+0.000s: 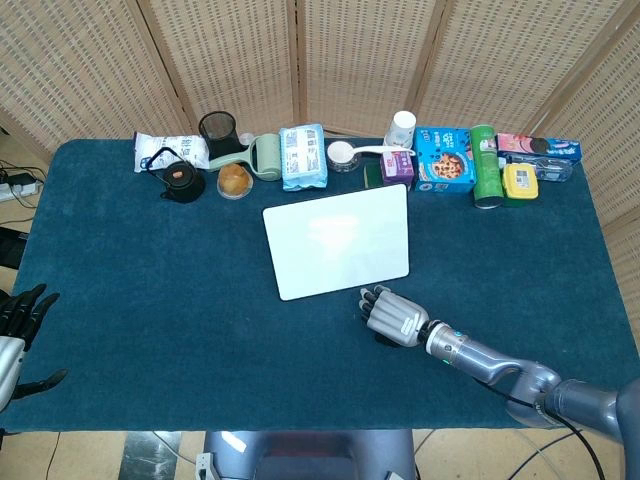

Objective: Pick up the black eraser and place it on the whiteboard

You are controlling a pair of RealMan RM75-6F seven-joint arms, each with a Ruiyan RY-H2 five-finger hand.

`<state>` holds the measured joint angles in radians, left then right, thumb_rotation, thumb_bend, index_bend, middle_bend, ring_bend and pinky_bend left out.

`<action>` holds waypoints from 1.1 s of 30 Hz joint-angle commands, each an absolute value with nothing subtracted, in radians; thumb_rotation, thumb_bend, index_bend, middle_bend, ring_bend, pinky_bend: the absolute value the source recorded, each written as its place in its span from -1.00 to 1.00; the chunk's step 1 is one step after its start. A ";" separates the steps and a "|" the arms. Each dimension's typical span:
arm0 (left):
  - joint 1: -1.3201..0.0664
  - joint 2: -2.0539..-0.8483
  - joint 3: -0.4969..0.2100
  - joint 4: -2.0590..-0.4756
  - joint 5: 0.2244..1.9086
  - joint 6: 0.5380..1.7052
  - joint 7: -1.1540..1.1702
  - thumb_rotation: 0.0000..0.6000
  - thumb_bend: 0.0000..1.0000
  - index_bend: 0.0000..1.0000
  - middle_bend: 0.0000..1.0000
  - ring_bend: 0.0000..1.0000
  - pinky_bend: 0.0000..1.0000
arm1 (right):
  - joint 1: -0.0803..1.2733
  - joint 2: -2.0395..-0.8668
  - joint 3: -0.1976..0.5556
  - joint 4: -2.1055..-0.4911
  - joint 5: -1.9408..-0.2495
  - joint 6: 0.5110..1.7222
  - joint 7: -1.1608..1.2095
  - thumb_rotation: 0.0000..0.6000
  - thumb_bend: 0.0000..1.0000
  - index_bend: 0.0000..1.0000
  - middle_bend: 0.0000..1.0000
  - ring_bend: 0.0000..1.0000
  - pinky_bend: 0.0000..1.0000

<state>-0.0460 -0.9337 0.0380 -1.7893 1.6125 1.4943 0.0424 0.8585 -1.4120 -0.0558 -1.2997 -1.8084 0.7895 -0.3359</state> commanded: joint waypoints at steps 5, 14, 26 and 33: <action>-0.046 -0.933 0.038 -1.788 1.611 1.494 0.039 1.00 -0.86 -1.00 -1.00 -1.00 -0.90 | 0.850 -1.435 -0.072 -1.264 -1.832 0.865 -0.296 1.00 -0.71 -0.06 -0.20 -0.37 -0.08; -0.046 -0.933 0.041 -1.788 1.615 1.494 0.040 1.00 -0.85 -1.00 -1.00 -1.00 -0.90 | 0.820 -1.440 -0.094 -1.229 -1.842 0.954 -0.226 1.00 -0.59 0.08 0.00 -0.16 0.08; -0.047 -0.931 0.043 -1.791 1.617 1.492 0.038 1.00 -0.85 -1.00 -1.00 -1.00 -0.90 | 0.733 -1.414 0.004 -1.327 -1.699 1.096 -0.200 1.00 -0.49 0.14 0.17 0.03 0.32; -0.047 -0.927 0.047 -1.787 1.628 1.494 0.026 1.00 -0.86 -1.00 -1.00 -1.00 -0.90 | 0.685 -1.419 0.102 -1.465 -1.502 1.102 -0.293 1.00 -0.41 0.18 0.21 0.12 0.44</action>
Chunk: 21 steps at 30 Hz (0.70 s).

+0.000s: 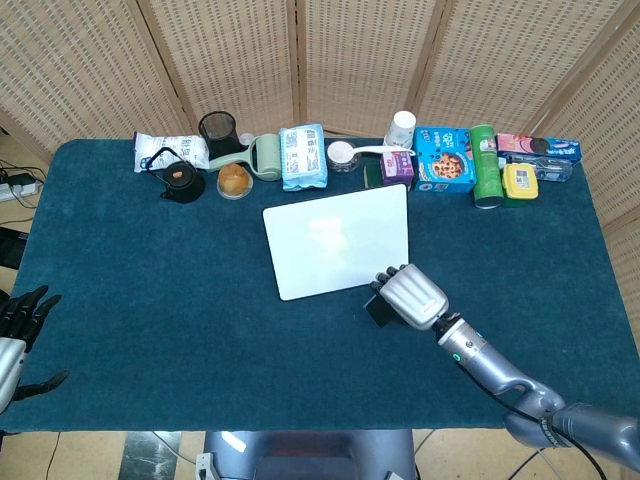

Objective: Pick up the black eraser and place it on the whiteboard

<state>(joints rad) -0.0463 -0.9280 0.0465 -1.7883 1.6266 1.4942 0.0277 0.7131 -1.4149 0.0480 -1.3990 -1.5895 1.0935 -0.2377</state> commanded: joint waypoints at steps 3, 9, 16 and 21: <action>-0.048 -0.926 0.048 -1.787 1.628 1.491 0.023 1.00 -0.86 -1.00 -1.00 -1.00 -0.90 | 0.669 -1.440 0.148 -1.505 -1.406 1.109 -0.323 1.00 -0.39 0.20 0.24 0.17 0.48; -0.051 -0.925 0.047 -1.788 1.625 1.486 0.024 1.00 -0.86 -1.00 -1.00 -1.00 -0.90 | 0.657 -1.512 0.246 -1.550 -1.229 1.156 -0.385 1.00 -0.34 0.25 0.40 0.34 0.59; -0.055 -0.925 0.047 -1.791 1.621 1.478 0.030 1.00 -0.86 -1.00 -1.00 -1.00 -0.90 | 0.684 -1.632 0.356 -1.552 -1.040 1.223 -0.470 1.00 -0.27 0.28 0.48 0.42 0.72; -0.055 -0.922 0.048 -1.792 1.622 1.477 0.026 1.00 -0.86 -1.00 -1.00 -1.00 -0.90 | 0.720 -1.718 0.425 -1.535 -0.917 1.288 -0.567 1.00 -0.24 0.29 0.52 0.49 0.80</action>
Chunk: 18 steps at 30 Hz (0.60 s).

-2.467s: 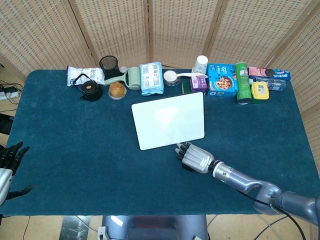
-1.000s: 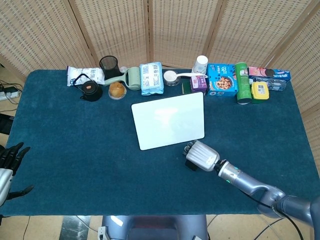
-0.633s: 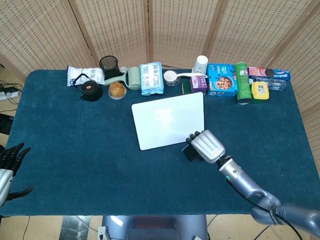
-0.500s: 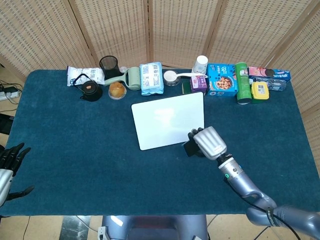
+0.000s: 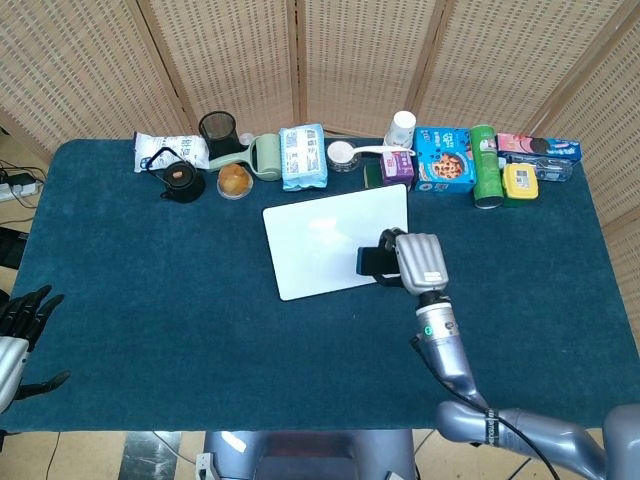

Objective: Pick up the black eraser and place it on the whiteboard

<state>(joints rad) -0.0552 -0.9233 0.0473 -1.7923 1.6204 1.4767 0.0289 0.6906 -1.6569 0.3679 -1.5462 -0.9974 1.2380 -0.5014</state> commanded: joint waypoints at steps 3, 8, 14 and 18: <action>-0.055 -0.918 0.049 -1.789 1.625 1.480 0.014 1.00 -0.86 -1.00 -1.00 -1.00 -0.90 | 0.749 -1.756 0.471 -1.516 -0.851 1.329 -0.629 1.00 -0.22 0.30 0.56 0.54 0.85; -0.053 -0.911 0.050 -1.780 1.632 1.489 -0.012 1.00 -0.85 -1.00 -1.00 -1.00 -0.90 | 0.784 -1.790 0.540 -1.493 -0.767 1.376 -0.682 1.00 -0.14 0.31 0.61 0.60 0.90; -0.055 -0.906 0.051 -1.775 1.637 1.491 -0.031 1.00 -0.86 -1.00 -1.00 -1.00 -0.90 | 0.811 -1.814 0.583 -1.476 -0.704 1.410 -0.707 1.00 -0.12 0.32 0.61 0.60 0.92; -0.054 -0.906 0.052 -1.773 1.641 1.493 -0.035 1.00 -0.86 -1.00 -1.00 -1.00 -0.90 | 0.826 -1.838 0.576 -1.450 -0.734 1.438 -0.690 1.00 -0.13 0.32 0.61 0.62 0.92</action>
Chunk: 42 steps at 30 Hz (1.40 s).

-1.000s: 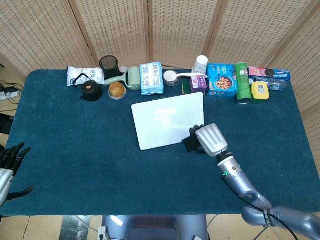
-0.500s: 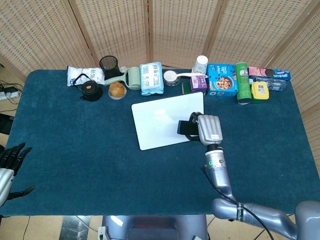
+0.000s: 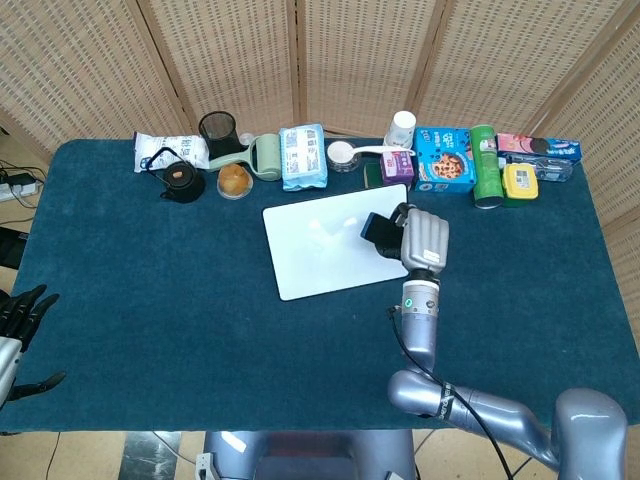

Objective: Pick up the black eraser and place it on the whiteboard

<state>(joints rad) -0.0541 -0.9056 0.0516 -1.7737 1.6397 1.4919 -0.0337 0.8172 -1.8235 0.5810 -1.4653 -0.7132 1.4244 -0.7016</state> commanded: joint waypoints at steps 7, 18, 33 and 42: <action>-0.055 -0.906 0.052 -1.773 1.640 1.491 -0.032 1.00 -0.86 -1.00 -1.00 -1.00 -0.90 | 0.863 -1.908 0.539 -1.367 -0.832 1.481 -0.641 1.00 -0.12 0.32 0.61 0.63 0.93; -0.057 -0.901 0.054 -1.771 1.642 1.489 -0.045 1.00 -0.86 -1.00 -1.00 -1.00 -0.90 | 0.920 -1.981 0.486 -1.172 -0.909 1.469 -0.693 1.00 -0.13 0.32 0.59 0.62 0.93; -0.059 -0.898 0.055 -1.771 1.641 1.485 -0.050 1.00 -0.86 -1.00 -1.00 -1.00 -0.90 | 0.919 -2.031 0.445 -1.057 -0.974 1.443 -0.711 1.00 -0.14 0.32 0.59 0.68 0.93; -0.060 -0.897 0.056 -1.771 1.640 1.482 -0.051 1.00 -0.86 -1.00 -1.00 -1.00 -0.90 | 0.914 -2.053 0.447 -1.041 -0.992 1.434 -0.711 1.00 -0.21 0.24 0.53 0.68 0.93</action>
<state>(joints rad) -0.0603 -0.8970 0.0557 -1.7715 1.6405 1.4823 -0.0508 0.9157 -2.0506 0.4498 -1.0428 -0.9882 1.4347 -0.7119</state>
